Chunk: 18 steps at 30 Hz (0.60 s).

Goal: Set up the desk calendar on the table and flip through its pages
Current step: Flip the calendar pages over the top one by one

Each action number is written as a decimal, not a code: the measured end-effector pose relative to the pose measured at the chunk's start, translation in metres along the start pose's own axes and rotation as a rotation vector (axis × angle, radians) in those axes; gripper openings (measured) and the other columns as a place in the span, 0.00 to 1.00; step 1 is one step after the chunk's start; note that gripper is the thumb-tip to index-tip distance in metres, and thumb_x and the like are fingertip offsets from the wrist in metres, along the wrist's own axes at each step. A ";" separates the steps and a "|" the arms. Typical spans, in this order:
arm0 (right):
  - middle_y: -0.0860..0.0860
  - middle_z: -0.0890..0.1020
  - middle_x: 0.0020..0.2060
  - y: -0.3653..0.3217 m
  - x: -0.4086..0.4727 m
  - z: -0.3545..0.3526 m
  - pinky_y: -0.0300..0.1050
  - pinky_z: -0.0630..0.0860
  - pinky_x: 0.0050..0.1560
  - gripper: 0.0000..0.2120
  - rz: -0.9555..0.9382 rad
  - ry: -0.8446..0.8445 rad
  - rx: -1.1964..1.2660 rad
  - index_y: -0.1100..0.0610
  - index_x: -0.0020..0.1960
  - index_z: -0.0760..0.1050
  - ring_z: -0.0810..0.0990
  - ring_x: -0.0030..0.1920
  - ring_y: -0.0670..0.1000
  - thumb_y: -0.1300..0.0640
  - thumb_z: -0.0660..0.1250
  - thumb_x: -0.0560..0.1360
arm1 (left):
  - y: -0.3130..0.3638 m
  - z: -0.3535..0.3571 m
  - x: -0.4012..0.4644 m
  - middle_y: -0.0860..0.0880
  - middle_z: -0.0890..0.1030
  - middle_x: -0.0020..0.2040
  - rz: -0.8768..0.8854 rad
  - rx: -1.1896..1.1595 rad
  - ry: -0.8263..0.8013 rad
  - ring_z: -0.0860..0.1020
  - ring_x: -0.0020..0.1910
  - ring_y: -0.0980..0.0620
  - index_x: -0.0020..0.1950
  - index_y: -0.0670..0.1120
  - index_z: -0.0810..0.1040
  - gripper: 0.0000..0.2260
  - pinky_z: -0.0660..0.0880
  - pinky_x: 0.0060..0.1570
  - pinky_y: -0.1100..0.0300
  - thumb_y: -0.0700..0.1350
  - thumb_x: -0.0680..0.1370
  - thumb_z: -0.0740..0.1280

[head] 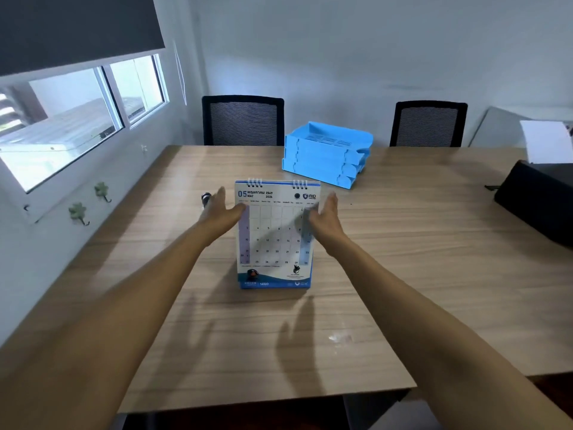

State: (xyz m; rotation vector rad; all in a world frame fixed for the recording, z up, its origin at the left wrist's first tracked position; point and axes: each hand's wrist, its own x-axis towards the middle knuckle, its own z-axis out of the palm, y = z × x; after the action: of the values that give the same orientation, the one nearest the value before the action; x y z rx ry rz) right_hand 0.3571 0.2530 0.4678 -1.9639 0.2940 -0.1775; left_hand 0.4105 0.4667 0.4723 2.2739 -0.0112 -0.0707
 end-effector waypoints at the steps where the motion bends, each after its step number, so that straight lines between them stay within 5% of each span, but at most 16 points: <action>1: 0.53 0.50 0.79 0.003 -0.004 0.000 0.49 0.58 0.73 0.32 0.109 -0.046 0.144 0.58 0.78 0.41 0.56 0.77 0.55 0.63 0.54 0.80 | -0.005 0.002 -0.003 0.42 0.62 0.76 -0.054 -0.082 -0.050 0.64 0.73 0.42 0.76 0.41 0.57 0.33 0.63 0.71 0.44 0.55 0.76 0.62; 3: 0.56 0.67 0.72 0.011 -0.007 0.001 0.47 0.68 0.62 0.29 0.233 -0.145 0.265 0.56 0.76 0.55 0.69 0.68 0.57 0.67 0.54 0.77 | -0.012 0.010 -0.009 0.46 0.69 0.73 -0.100 -0.282 -0.171 0.69 0.68 0.48 0.72 0.45 0.67 0.24 0.65 0.68 0.49 0.53 0.78 0.62; 4: 0.57 0.75 0.63 0.015 -0.006 0.002 0.44 0.72 0.55 0.22 0.240 -0.179 0.253 0.57 0.67 0.67 0.74 0.59 0.56 0.69 0.53 0.75 | -0.014 0.012 -0.012 0.48 0.71 0.72 -0.113 -0.374 -0.228 0.69 0.66 0.51 0.70 0.47 0.70 0.21 0.65 0.68 0.50 0.51 0.78 0.62; 7: 0.53 0.74 0.40 0.017 -0.007 -0.002 0.41 0.70 0.39 0.12 0.240 -0.179 0.216 0.57 0.40 0.68 0.73 0.43 0.51 0.71 0.52 0.73 | -0.018 0.014 -0.014 0.52 0.72 0.71 -0.106 -0.474 -0.291 0.68 0.67 0.54 0.69 0.51 0.72 0.18 0.63 0.70 0.52 0.49 0.79 0.62; 14: 0.49 0.71 0.34 0.016 -0.009 -0.020 0.36 0.66 0.35 0.16 0.183 -0.220 0.218 0.55 0.36 0.69 0.69 0.33 0.45 0.70 0.52 0.75 | -0.014 0.004 -0.006 0.51 0.62 0.77 -0.186 -0.505 -0.421 0.58 0.77 0.52 0.75 0.48 0.63 0.23 0.63 0.72 0.53 0.45 0.80 0.61; 18: 0.58 0.76 0.35 0.011 -0.008 -0.029 0.43 0.74 0.44 0.09 0.219 -0.202 0.171 0.57 0.38 0.71 0.76 0.39 0.52 0.64 0.57 0.75 | -0.009 -0.009 -0.006 0.52 0.72 0.67 -0.207 -0.389 -0.427 0.71 0.64 0.52 0.74 0.47 0.65 0.23 0.70 0.63 0.56 0.45 0.79 0.62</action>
State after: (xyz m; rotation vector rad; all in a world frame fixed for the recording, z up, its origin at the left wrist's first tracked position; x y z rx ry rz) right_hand 0.3403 0.2257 0.4690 -1.7501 0.3464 0.1334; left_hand 0.4045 0.4795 0.4713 1.8278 0.0131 -0.6125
